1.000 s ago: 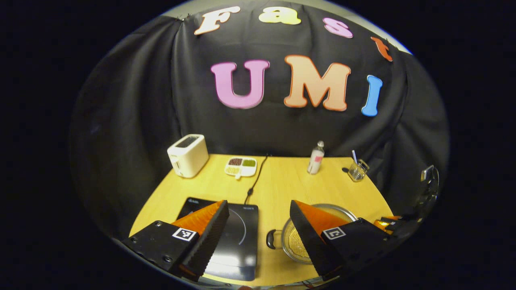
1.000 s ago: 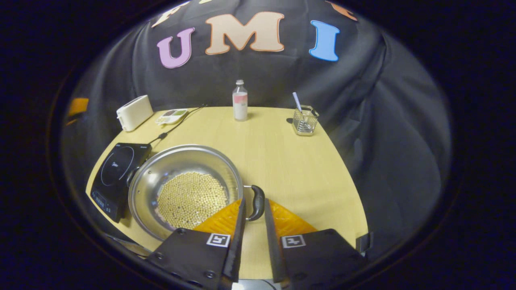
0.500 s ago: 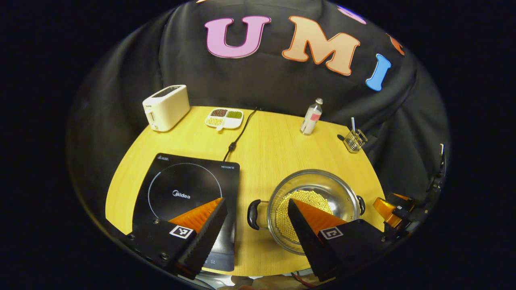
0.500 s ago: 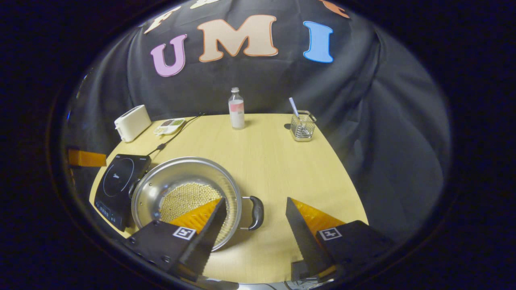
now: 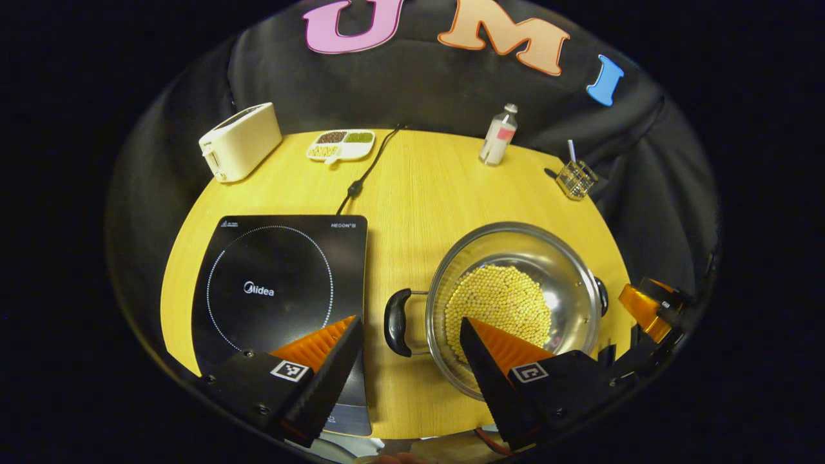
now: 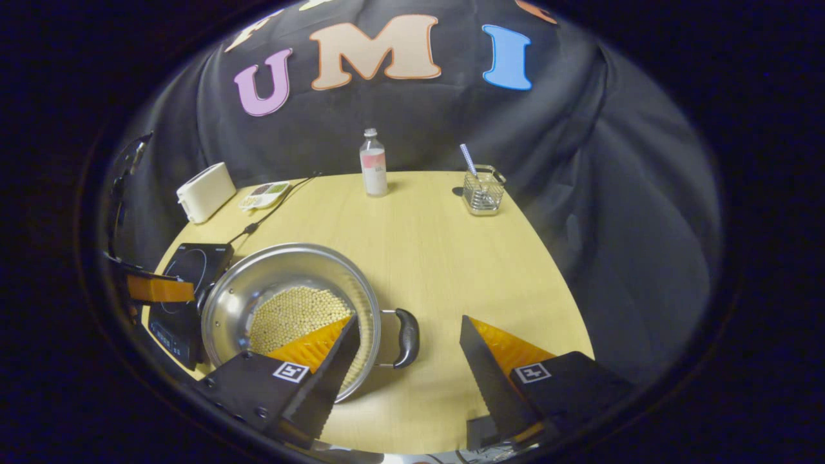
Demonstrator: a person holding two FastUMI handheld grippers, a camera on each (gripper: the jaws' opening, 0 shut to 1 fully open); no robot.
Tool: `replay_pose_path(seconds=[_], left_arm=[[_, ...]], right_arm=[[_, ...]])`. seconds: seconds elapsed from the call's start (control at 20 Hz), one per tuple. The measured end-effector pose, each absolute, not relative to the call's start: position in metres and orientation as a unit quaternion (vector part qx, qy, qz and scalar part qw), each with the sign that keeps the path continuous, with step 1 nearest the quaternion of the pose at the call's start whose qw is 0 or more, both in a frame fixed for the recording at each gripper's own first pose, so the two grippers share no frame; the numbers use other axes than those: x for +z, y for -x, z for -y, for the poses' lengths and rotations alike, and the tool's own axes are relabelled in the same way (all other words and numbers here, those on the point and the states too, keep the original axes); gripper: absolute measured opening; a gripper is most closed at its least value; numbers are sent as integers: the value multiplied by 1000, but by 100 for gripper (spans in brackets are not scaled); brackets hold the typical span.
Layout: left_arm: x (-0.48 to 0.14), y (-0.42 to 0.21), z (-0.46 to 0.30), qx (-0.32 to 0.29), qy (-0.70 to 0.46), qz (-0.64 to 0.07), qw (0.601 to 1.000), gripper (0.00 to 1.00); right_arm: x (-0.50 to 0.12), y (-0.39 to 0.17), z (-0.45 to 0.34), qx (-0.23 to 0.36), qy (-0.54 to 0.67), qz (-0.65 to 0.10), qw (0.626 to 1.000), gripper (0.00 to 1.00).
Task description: First push the handle of the pot to place it horizontally, then grasp the pot with both hands and set it on the induction cooktop.
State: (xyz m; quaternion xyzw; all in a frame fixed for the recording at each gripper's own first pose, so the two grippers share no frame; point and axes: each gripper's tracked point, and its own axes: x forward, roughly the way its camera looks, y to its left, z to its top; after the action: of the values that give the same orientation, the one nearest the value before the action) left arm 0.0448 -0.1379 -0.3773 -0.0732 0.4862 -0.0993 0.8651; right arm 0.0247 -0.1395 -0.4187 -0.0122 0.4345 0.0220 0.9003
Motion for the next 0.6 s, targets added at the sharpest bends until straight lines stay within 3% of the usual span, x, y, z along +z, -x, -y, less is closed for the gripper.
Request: replay_pose_path(seconds=[0.6], left_arm=[[-423, -42, 155, -102, 79, -541, 831, 98]], right_arm=[[-453, -26, 141, 25, 12, -477, 878, 99]])
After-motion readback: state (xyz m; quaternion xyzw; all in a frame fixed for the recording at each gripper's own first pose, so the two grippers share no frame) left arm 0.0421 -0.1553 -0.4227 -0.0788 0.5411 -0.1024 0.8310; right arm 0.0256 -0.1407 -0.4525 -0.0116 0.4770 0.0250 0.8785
